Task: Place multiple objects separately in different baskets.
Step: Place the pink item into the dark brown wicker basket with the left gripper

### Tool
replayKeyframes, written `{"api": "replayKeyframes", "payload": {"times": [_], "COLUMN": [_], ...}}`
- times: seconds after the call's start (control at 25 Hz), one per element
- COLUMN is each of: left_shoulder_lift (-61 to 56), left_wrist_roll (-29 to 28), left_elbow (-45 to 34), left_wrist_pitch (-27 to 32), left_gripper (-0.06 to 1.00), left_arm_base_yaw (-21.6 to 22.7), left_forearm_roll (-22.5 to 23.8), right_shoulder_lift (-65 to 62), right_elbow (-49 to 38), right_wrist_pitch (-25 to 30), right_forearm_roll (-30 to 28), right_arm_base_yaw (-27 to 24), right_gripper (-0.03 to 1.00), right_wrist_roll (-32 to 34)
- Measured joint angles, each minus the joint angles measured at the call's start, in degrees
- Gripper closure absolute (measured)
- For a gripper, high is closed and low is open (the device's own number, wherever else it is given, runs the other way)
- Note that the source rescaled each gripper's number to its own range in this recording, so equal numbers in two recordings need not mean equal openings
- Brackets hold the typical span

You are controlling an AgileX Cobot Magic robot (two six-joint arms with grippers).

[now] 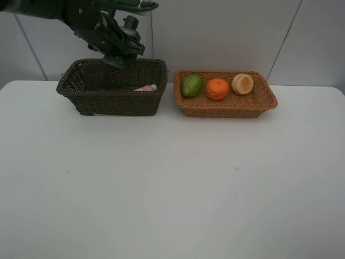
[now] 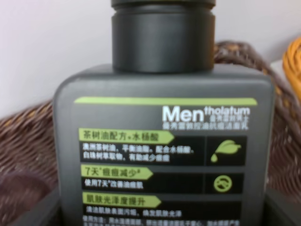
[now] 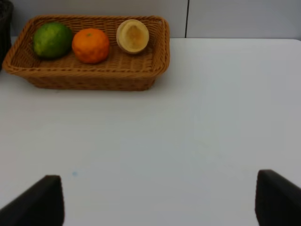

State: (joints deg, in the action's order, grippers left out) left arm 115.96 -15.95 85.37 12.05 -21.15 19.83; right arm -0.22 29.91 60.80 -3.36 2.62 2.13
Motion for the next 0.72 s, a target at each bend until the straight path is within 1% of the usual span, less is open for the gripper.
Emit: {"api": "replayKeyframes", "payload": {"times": [0.2,0.32,0.72], "left_shoulder_lift": [3.1,5.2,8.9], "left_wrist_roll": [0.0,0.0,0.0], "left_elbow": [0.0,0.0,-0.1], "left_wrist_pitch": [-5.2,-6.8,-8.6], "left_gripper": [0.66,0.66,0.66], "left_arm_base_yaw": [0.4,0.4,0.6], "left_forearm_roll": [3.6,4.6,5.1], "right_shoulder_lift": [0.0,0.0,0.0], "right_elbow": [0.0,0.0,0.0], "right_wrist_pitch": [0.0,0.0,0.0], "right_forearm_roll": [0.0,0.0,0.0], "right_arm_base_yaw": [0.0,0.0,0.0], "right_gripper": [0.15,0.15,0.15], "right_wrist_roll": [0.0,0.0,0.0]}}
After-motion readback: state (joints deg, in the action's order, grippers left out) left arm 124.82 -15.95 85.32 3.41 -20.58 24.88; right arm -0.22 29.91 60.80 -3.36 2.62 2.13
